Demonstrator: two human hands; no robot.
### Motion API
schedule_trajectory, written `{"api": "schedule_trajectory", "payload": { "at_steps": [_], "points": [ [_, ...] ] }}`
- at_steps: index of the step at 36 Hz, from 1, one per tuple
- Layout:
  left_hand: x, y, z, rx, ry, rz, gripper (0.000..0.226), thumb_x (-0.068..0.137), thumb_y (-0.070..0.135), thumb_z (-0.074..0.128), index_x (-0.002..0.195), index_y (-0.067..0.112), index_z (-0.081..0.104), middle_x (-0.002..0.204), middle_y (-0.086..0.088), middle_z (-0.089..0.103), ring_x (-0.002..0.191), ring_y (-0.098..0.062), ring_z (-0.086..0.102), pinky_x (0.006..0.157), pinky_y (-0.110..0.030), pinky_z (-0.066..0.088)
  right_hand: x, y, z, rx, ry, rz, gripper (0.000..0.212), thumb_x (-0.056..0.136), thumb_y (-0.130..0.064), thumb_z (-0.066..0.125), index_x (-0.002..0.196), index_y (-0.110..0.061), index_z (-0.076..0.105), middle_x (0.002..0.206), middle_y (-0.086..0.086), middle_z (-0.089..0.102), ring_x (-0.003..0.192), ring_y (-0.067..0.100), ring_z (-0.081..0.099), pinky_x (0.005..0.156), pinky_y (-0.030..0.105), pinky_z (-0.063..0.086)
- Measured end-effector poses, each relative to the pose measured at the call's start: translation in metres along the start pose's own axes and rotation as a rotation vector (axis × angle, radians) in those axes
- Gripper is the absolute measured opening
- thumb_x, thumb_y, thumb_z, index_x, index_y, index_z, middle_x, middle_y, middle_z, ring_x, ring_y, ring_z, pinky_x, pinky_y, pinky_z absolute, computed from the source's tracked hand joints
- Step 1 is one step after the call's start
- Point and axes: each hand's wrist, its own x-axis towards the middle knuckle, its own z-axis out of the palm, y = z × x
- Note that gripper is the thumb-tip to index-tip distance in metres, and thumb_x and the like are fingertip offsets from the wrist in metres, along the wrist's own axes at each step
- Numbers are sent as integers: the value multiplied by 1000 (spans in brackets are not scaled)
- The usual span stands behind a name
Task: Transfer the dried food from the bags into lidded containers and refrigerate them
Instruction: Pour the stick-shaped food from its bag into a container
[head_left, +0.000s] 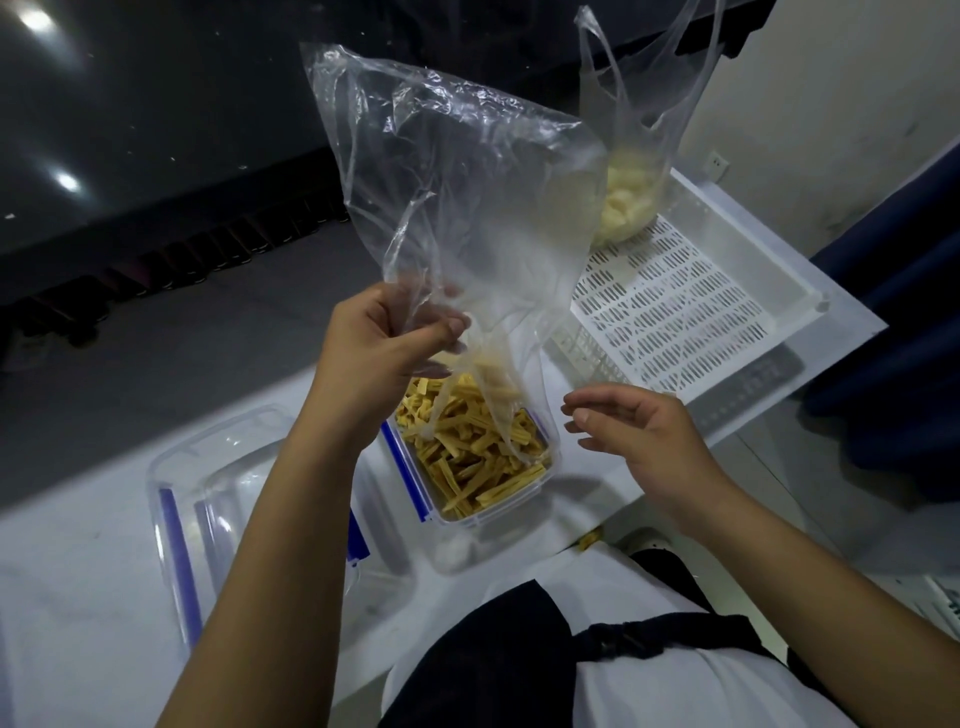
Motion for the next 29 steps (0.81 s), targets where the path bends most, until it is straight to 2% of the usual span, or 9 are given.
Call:
{"api": "schedule_trajectory", "payload": {
  "at_steps": [4,8,11,14,17,22,25,29],
  "points": [
    [-1,-1,1,5,-2,-8,23,86,3,74,107,12,71,91,-5,78,78,-18,75,62,-24,58,-1,3,-1,-24,7,41,19,89,-4,70,93,-21,78,96,2,77,92,23,73,76,28,60],
    [-2,-2,1,7,3,-15,24,85,5,75,108,11,71,92,-5,78,78,-18,75,62,-25,59,-8,9,-7,-88,-22,106,14,89,-4,71,91,-16,78,91,8,77,90,26,72,80,34,60],
    [-2,-3,1,5,7,-22,24,85,5,75,108,11,71,92,-5,78,78,-18,75,61,-24,58,-17,13,-16,-151,-67,166,13,88,-5,72,88,-16,78,88,8,77,82,22,72,78,31,58],
    [-2,-4,1,7,4,-20,24,86,5,75,108,12,71,92,-5,78,79,-18,75,62,-25,59,-24,19,-27,-264,-107,220,12,87,-7,73,83,-16,78,84,6,76,77,20,70,76,29,56],
    [-1,-5,2,8,-3,-18,24,85,6,75,108,12,72,91,-5,78,79,-18,75,62,-25,59,-31,27,-36,-394,-131,261,7,86,-11,75,83,-17,78,85,3,76,81,23,70,78,30,54],
    [2,-6,5,-8,-11,-25,23,86,3,75,105,15,72,91,-6,78,78,-18,74,62,-26,60,-38,38,-49,-509,-245,373,9,91,-23,70,91,-25,79,91,-12,77,88,3,71,88,27,55],
    [3,-7,7,-8,-22,-27,23,86,3,75,104,17,72,91,-5,78,78,-19,74,62,-26,59,-39,42,-50,-489,-305,472,15,91,-32,69,91,-23,80,96,-5,78,95,11,72,94,34,55],
    [3,-6,9,-10,-32,-21,24,86,3,74,102,19,72,90,-4,78,78,-19,74,63,-27,60,-38,50,-51,-425,-222,548,15,89,-25,72,88,-12,78,98,8,77,100,26,70,94,39,54]
  ]
}}
